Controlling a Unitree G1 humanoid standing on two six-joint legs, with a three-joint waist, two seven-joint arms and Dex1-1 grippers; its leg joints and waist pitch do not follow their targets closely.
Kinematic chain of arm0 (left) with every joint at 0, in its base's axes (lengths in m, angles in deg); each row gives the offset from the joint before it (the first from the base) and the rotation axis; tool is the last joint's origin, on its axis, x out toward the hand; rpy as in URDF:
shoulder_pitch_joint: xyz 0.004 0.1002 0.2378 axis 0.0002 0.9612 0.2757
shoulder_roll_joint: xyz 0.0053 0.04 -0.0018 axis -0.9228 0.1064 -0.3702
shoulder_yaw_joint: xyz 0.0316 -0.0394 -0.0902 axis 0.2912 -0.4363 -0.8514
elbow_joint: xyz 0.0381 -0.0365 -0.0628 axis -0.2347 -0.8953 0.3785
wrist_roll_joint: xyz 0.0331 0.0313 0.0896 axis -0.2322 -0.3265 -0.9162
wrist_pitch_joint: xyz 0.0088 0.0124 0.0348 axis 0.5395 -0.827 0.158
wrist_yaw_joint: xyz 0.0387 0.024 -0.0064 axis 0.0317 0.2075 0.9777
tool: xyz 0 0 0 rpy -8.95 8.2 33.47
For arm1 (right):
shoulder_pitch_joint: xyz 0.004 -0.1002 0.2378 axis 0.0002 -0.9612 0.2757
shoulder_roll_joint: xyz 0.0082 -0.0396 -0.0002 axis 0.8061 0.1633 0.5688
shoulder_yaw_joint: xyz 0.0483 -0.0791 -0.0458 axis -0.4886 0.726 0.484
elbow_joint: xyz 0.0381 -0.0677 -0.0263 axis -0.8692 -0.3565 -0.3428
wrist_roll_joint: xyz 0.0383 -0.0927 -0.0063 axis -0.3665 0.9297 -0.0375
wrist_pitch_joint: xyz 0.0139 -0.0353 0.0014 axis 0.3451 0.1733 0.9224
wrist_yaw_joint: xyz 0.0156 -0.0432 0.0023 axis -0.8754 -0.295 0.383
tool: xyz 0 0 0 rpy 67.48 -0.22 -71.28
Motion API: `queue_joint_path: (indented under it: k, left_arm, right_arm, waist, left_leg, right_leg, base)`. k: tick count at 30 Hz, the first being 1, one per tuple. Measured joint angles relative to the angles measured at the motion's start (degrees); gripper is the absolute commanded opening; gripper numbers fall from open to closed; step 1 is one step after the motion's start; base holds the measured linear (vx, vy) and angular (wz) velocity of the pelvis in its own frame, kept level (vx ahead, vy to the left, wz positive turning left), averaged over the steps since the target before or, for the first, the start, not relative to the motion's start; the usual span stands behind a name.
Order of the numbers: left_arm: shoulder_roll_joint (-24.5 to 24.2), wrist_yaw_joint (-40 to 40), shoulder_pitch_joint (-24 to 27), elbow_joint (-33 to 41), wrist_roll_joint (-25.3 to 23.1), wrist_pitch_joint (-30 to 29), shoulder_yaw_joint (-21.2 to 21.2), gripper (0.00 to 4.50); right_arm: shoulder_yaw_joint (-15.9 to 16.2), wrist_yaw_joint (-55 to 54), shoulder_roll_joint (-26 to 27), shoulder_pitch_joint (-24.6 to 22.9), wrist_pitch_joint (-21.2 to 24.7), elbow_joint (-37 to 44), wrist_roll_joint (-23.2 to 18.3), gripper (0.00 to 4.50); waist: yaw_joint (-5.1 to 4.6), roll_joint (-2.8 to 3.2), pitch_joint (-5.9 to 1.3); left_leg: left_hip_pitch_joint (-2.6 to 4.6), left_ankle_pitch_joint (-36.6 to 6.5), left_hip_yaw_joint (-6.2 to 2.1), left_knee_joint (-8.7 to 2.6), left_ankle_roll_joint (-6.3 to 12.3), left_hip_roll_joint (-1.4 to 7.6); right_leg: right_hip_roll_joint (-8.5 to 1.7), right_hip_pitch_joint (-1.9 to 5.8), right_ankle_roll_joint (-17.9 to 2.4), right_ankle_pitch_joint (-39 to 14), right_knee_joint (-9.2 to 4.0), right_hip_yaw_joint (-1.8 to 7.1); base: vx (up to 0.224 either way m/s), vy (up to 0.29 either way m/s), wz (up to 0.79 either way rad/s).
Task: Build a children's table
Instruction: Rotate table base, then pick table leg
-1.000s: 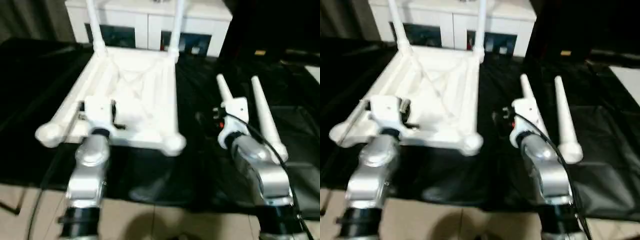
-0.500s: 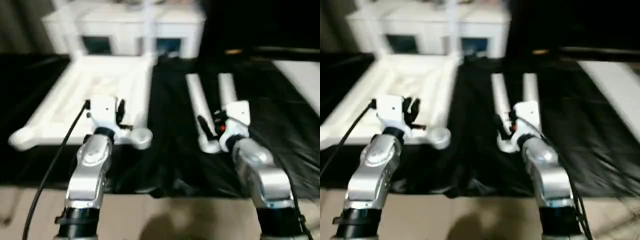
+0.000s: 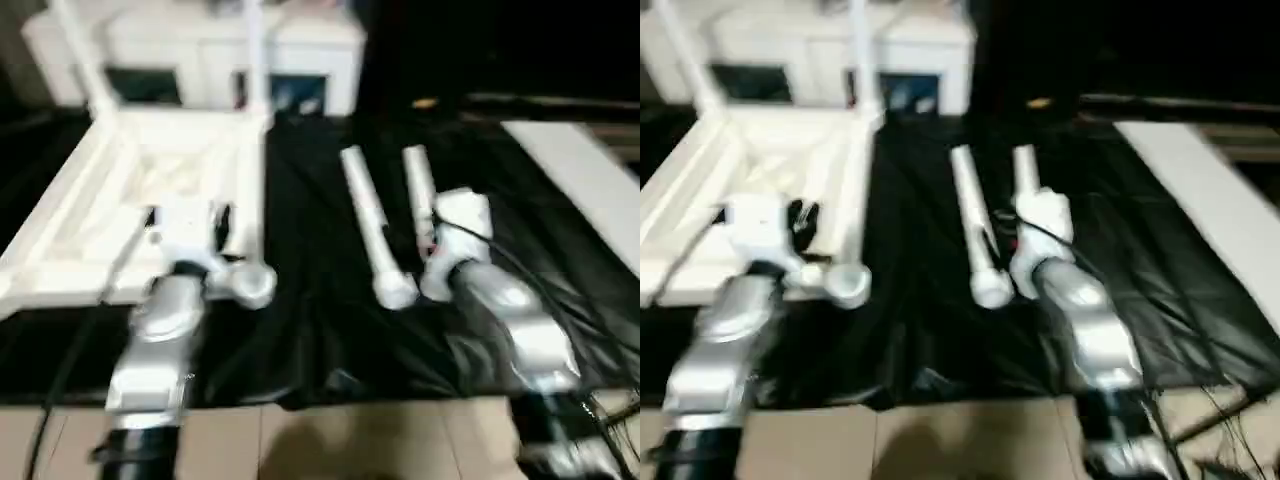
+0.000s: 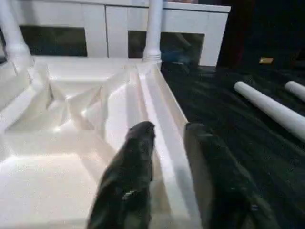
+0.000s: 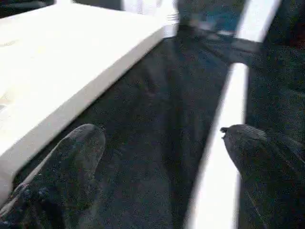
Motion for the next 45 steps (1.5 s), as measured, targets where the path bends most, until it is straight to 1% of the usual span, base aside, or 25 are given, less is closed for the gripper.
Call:
queue_joint_path:
  k: [1,2,3,5,6,8,10,13,15,17,19,21,22,23,25,26,28,31,33,34,35,37,40,44,45]
  left_arm:
    - [-0.5,-0.8,0.0,0.2,0.0,-0.3,0.1,1.71]
    - [-1.1,-1.3,0.0,0.4,0.0,-0.6,0.2,1.71]
    - [-1.7,-1.9,0.1,0.9,0.1,-1.0,0.2,1.84]
    - [-4.0,-4.2,0.1,1.5,1.2,-2.8,0.5,1.85]
    - [-4.5,-5.0,0.1,1.9,1.6,-3.6,0.7,1.98]
    - [-5.2,-6.4,0.0,2.0,2.2,-5.0,1.4,2.24]
    - [-6.7,-8.1,-0.3,2.0,2.9,-6.3,1.9,2.31]
    - [-11.5,-12.7,-0.9,2.8,4.5,-11.1,2.5,2.68]
    - [-12.9,-14.1,-1.3,3.7,5.4,-14.3,2.3,2.72]
    - [-13.7,-15.2,-2.8,5.3,7.2,-17.8,2.4,3.04]
    - [-16.1,-17.2,-3.9,8.3,8.8,-21.0,2.8,3.16]
    - [-19.1,-19.3,-4.2,10.4,9.9,-23.5,3.3,3.34]
    - [-20.6,-20.8,-4.2,11.7,11.0,-25.1,3.7,3.34]
    - [-21.1,-21.7,-4.2,12.6,11.7,-26.3,4.0,3.55]
    - [-21.8,-23.3,-4.2,13.8,13.0,-27.7,5.0,3.64]
    - [-22.5,-24.6,-4.1,15.4,14.1,-29.4,5.9,3.72]
    - [-23.1,-25.7,-4.1,17.0,15.4,-31.1,6.4,3.99]
    - [-23.7,-26.1,-4.6,17.7,16.8,-33.2,6.4,4.18]
    - [-24.5,-26.4,-5.0,17.9,17.4,-33.8,6.4,4.41]
    - [-24.8,-26.5,-5.1,18.0,17.4,-34.1,6.4,4.41]
    - [-25.0,-26.7,-5.1,18.0,17.4,-34.3,6.5,4.5]
    - [-25.6,-26.8,-5.1,18.0,17.5,-35.0,6.7,4.5]
    - [-25.7,-26.8,-5.2,18.0,17.7,-35.4,6.9,4.5]
    - [-26.0,-26.9,-5.6,18.3,18.6,-35.8,7.1,4.5]
    - [-26.1,-26.9,-5.7,18.4,18.6,-35.8,7.2,4.5]
  right_arm:
    - [0.0,0.4,-0.1,0.7,0.1,-0.9,0.0,4.5]
    - [0.1,0.4,0.0,1.5,0.2,-2.5,0.0,4.5]
    - [0.1,0.2,0.1,2.6,0.2,-4.4,0.1,4.5]
    - [0.1,-1.2,0.3,7.7,0.3,-12.4,1.6,4.5]
    - [0.0,-1.9,0.2,9.7,0.2,-15.0,2.2,4.5]
    - [0.1,-2.8,0.1,12.8,0.1,-19.0,3.3,4.5]
    - [0.4,-3.7,0.1,15.8,-0.3,-24.1,4.1,4.5]
    - [0.2,-5.7,-0.1,22.2,-1.5,-36.4,5.1,4.5]
    - [-0.2,-6.1,-0.2,24.1,-2.1,-40.3,5.2,4.5]
    - [-0.2,-6.0,0.0,25.9,-2.9,-44.7,5.3,4.5]
    - [-0.2,-6.3,0.1,27.5,-3.3,-48.4,5.4,4.5]
    - [-0.8,-7.2,0.1,29.3,-3.6,-52.4,5.8,4.5]
    - [-1.3,-7.7,-0.1,30.3,-3.6,-54.3,5.8,4.5]
    - [-1.4,-7.8,-0.2,30.8,-3.6,-55.2,5.8,4.5]
    - [-1.4,-8.2,-0.2,31.5,-2.8,-56.4,6.1,4.5]
    - [-1.9,-8.8,-0.1,32.2,-1.3,-58.0,6.1,4.5]
    - [-3.0,-9.1,-0.2,32.5,0.2,-59.7,5.6,4.5]
    - [-4.1,-8.9,-0.3,33.3,2.2,-62.2,4.8,4.5]
    - [-4.9,-8.4,-0.3,33.4,3.8,-63.5,3.9,4.5]
    - [-5.6,-8.3,-0.3,33.4,4.2,-63.9,3.7,4.5]
    - [-5.8,-8.3,-0.4,33.5,4.6,-64.2,3.5,4.22]
    - [-6.2,-8.3,-0.6,33.8,5.2,-64.8,3.5,4.22]
    - [-6.4,-8.3,-0.8,33.8,5.6,-64.9,3.5,3.85]
    - [-7.0,-8.2,-0.8,34.3,6.4,-65.3,3.1,3.52]
    - [-7.1,-8.2,-0.8,34.3,6.5,-65.3,3.1,3.52]
  waist:
    - [0.57,-0.01,0.01]
    - [0.93,-0.01,0.01]
    - [1.14,0.03,0.04]
    - [1.1,0.07,0.08]
    - [1.08,0.03,0.11]
    - [1.12,-0.05,0.16]
    - [1.11,-0.19,0.24]
    - [1.14,-0.45,0.3]
    - [1.28,-0.62,0.32]
    - [1.49,-0.99,0.48]
    - [1.51,-1.39,0.54]
    - [1.43,-1.42,0.54]
    - [1.4,-1.44,0.53]
    - [1.41,-1.45,0.52]
    - [1.42,-1.5,0.49]
    - [1.43,-1.51,0.49]
    - [1.47,-1.51,0.49]
    - [1.43,-1.44,0.53]
    - [1.44,-1.43,0.54]
    - [1.45,-1.35,0.59]
    - [1.45,-1.33,0.6]
    - [1.46,-1.32,0.6]
    - [1.5,-1.31,0.61]
    - [1.55,-1.26,0.64]
    - [1.57,-1.26,0.64]
  left_leg:
    - [-0.03,0.2,0.13,-0.16,0.06,0.02]
    - [0.0,0.3,0.3,-0.32,0.21,0.04]
    - [0.0,0.2,0.37,-0.36,0.46,0.07]
    - [0.02,0.4,0.66,-0.33,0.38,0.3]
    - [0.05,0.5,0.86,-0.33,0.31,0.45]
    - [0.11,0.8,1.65,-0.33,0.0,1.15]
    - [0.19,1.0,2.18,-0.4,-0.41,1.63]
    - [0.11,1.4,2.81,-0.74,-0.91,2.01]
    - [0.1,1.5,2.98,-0.9,-0.97,2.15]
    - [0.06,1.9,3.06,-1.02,-0.85,2.27]
    - [-0.06,2.0,3.07,-1.12,-0.79,2.31]
    - [-0.16,2.0,3.07,-1.13,-0.78,2.33]
    - [-0.31,2.0,3.08,-1.14,-0.78,2.32]
    - [-0.43,2.0,3.09,-1.13,-0.78,2.33]
    - [-0.76,2.1,3.09,-1.13,-0.73,2.33]
    - [-0.88,2.2,3.09,-1.13,-0.76,2.34]
    - [-0.89,2.2,3.09,-1.13,-0.82,2.36]
    - [-0.85,2.3,3.09,-1.11,-1.02,2.41]
    - [-0.84,2.4,3.09,-1.11,-1.27,2.53]
    - [-0.85,2.5,3.09,-1.11,-1.48,2.64]
    - [-0.85,2.5,3.09,-1.11,-1.55,2.71]
    - [-0.85,2.6,3.08,-1.11,-1.73,2.86]
    - [-0.89,2.8,3.08,-1.12,-1.98,3.14]
    - [-0.94,2.9,3.08,-1.15,-2.26,3.35]
    - [-0.95,2.9,3.09,-1.15,-2.27,3.36]
  right_leg:
    - [0.0,-0.07,-0.1,-0.1,0.09,0.3]
    - [0.0,-0.09,-0.1,-0.1,0.08,0.45]
    - [-0.01,-0.09,-0.1,-0.1,0.07,0.48]
    - [-0.01,-0.07,-0.1,0.0,0.14,0.48]
    - [-0.01,-0.05,-0.1,0.0,0.14,0.47]
    - [0.0,0.14,-0.1,0.1,0.15,0.33]
    - [0.01,0.17,-0.1,0.2,0.18,0.25]
    - [0.01,0.07,0.0,0.4,0.23,0.27]
    - [0.01,0.07,0.1,0.4,0.24,0.25]
    - [0.01,0.03,0.1,0.4,0.24,0.14]
    - [0.01,-0.08,0.1,0.4,0.26,0.08]
    - [0.01,-0.18,0.1,0.4,0.25,0.04]
    - [0.01,-0.31,0.1,0.4,0.26,0.04]
    - [0.01,-0.42,0.1,0.4,0.28,0.04]
    - [0.01,-0.6,0.1,0.4,0.33,0.04]
    - [0.01,-0.69,0.1,0.4,0.39,0.03]
    - [0.01,-0.7,0.1,0.4,0.48,0.02]
    - [0.01,-0.7,0.1,0.4,0.63,-0.01]
    - [0.01,-0.67,0.1,0.4,0.72,-0.16]
    - [0.01,-0.65,0.0,0.4,0.75,-0.29]
    - [0.01,-0.65,0.0,0.4,0.8,-0.37]
    - [0.01,-0.65,0.0,0.4,0.92,-0.58]
    - [0.02,-0.62,0.0,0.4,1.0,-0.9]
    - [0.07,-0.61,-0.1,0.5,1.02,-1.11]
    - [0.07,-0.61,-0.1,0.5,1.02,-1.12]
  base:
    - [0.0,0.0,0.0]
    - [0.0,0.0,0.0]
    - [0.0,0.0,0.0]
    - [-0.054,-0.02,0.01]
    - [-0.064,-0.022,0.04]
    - [-0.062,-0.028,0.08]
    - [0.0,0.0,0.0]
    - [0.0,0.0,0.0]
    - [0.0,0.0,0.0]
    - [0.0,0.0,0.0]
    - [0.0,0.0,0.0]
    - [0.0,0.0,0.0]
    - [0.0,0.0,0.0]
    - [0.0,0.0,0.0]
    - [0.0,0.0,0.0]
    - [0.0,0.0,0.0]
    - [0.0,0.0,0.0]
    - [0.0,0.0,0.0]
    - [0.0,0.0,0.0]
    - [0.0,0.0,0.0]
    - [0.0,0.0,0.0]
    - [0.0,0.0,0.0]
    - [0.0,0.0,0.0]
    - [0.0,0.0,0.0]
    - [0.0,0.0,0.0]
